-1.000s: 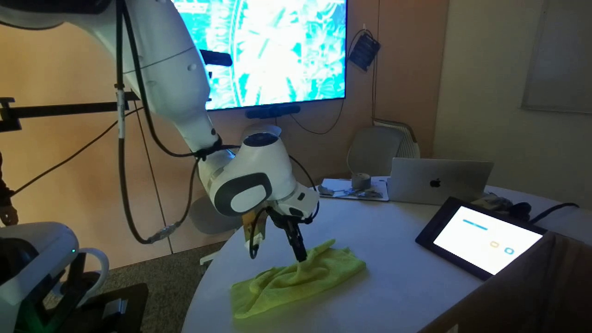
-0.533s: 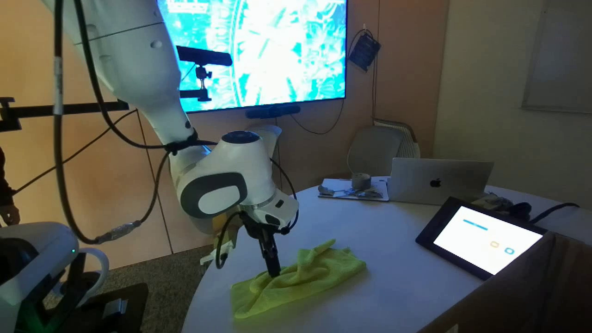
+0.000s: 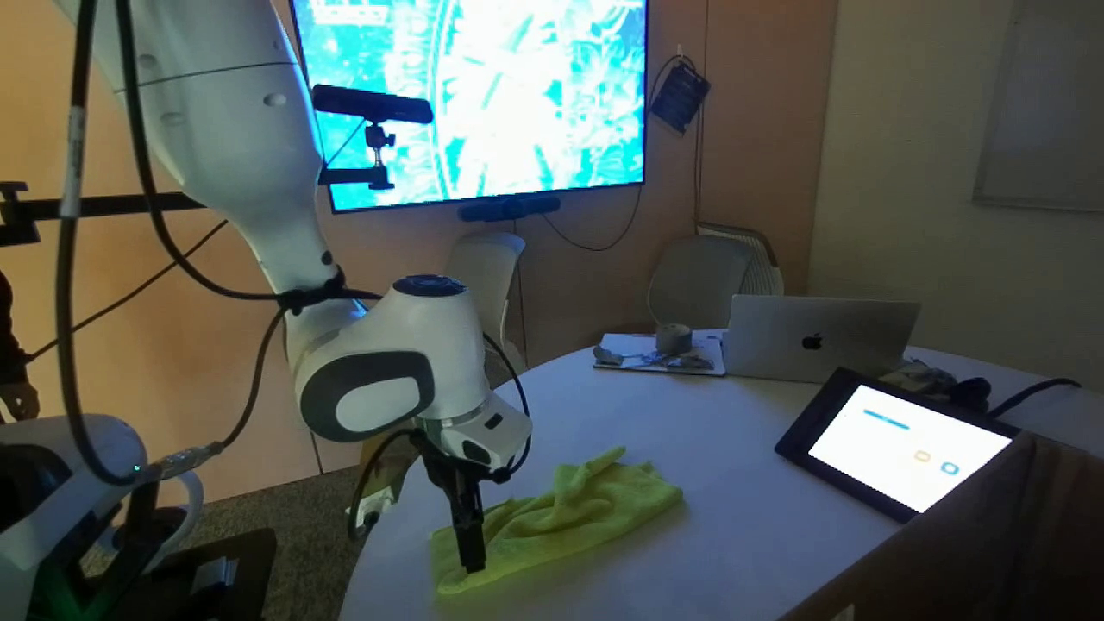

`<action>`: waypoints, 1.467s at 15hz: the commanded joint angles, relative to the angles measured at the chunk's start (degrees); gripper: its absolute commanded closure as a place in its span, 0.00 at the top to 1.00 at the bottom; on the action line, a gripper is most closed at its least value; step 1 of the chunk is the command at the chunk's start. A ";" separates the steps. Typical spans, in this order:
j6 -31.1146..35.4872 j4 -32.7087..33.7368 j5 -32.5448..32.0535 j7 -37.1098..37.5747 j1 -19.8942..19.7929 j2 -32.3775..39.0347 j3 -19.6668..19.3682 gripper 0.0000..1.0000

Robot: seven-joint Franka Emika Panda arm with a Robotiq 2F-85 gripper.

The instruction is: Put the black marker on the towel, fold the towel twice then place it inside the box

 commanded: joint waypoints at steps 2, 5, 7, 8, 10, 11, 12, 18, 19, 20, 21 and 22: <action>0.69 -0.14 -2.96 4.04 4.20 1.78 -4.14 1.00; 0.42 0.60 -4.29 6.05 7.53 3.89 -7.61 1.00; 0.22 0.74 -4.51 6.39 8.68 4.74 -8.52 1.00; -0.01 0.88 -4.69 6.56 9.39 5.19 -9.07 0.96; -0.22 1.04 -4.87 6.91 10.23 5.85 -9.67 0.72; -0.24 1.06 -4.85 6.88 10.36 5.99 -9.68 0.70; -0.19 1.05 -4.77 7.02 10.70 6.09 -9.91 0.63; 0.06 1.02 -4.68 7.03 10.80 5.31 -9.98 0.18; 0.10 0.93 -4.68 6.93 10.65 5.03 -9.96 0.10; 0.06 0.87 -4.74 6.92 10.70 4.81 -10.07 0.08; -0.06 0.66 -4.85 6.79 10.69 4.28 -10.14 0.04; -0.17 0.45 -4.86 6.57 10.48 3.80 -9.98 0.05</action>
